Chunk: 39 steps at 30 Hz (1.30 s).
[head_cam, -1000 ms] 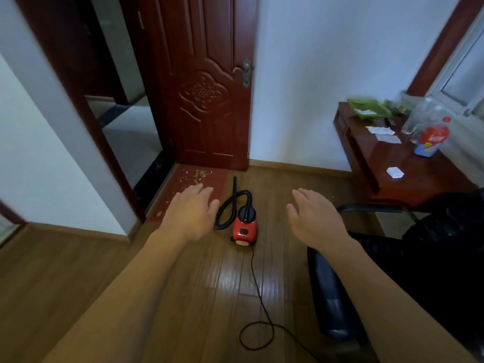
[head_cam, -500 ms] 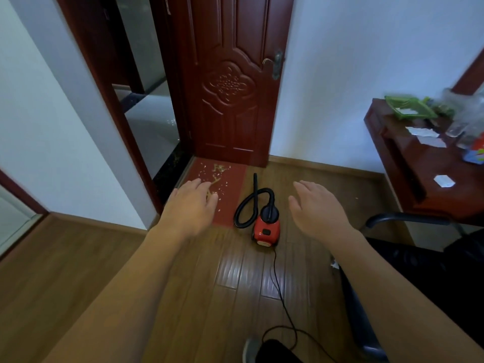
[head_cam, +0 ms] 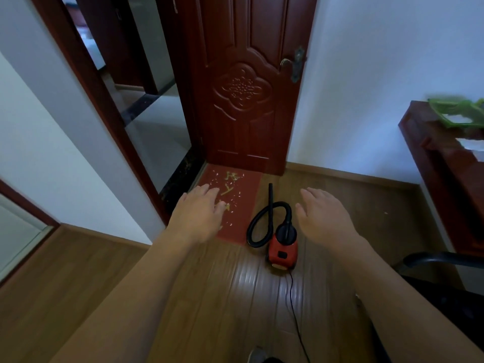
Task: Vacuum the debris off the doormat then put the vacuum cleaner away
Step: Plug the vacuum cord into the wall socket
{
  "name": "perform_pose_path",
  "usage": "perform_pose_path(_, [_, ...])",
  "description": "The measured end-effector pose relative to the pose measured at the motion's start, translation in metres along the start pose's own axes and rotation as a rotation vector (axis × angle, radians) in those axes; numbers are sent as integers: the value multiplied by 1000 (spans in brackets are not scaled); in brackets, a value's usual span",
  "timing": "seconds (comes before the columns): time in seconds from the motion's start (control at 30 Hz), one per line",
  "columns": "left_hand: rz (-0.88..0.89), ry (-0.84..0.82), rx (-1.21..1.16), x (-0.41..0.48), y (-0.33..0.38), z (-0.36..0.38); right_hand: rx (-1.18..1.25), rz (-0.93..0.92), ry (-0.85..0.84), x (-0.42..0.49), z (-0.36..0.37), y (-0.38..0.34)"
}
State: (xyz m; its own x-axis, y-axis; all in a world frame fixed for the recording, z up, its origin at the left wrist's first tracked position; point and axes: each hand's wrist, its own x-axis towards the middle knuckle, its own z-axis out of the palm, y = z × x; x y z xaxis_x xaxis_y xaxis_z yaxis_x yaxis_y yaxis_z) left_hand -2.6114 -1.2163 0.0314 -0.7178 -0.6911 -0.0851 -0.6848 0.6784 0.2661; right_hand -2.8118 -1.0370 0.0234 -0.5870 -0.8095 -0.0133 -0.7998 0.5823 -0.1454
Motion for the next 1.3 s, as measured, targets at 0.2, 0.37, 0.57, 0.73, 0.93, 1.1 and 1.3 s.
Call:
perform_pose_path(0.2, [3,-36,-21,62,-7,1,7,4,-8,62,-3,3])
perform_pose_path(0.37, [39,-78,-46,119,-24,8,19,57,-42,105,7,-1])
perform_pose_path(0.57, [113,-148,-52,200,-59,21,16,163,-61,162,27,-17])
perform_pose_path(0.73, [190,-216,-24,270,-72,17,37,276,-74,201,40,-28])
perform_pose_path(0.93, [323,-283,15,329,-51,26,50,368,-60,227,50,-20])
perform_pose_path(1.1, [356,-332,48,362,-18,51,64,399,-48,244,60,12])
perform_pose_path(1.3, [307,-406,70,394,24,91,123,367,-115,271,95,70])
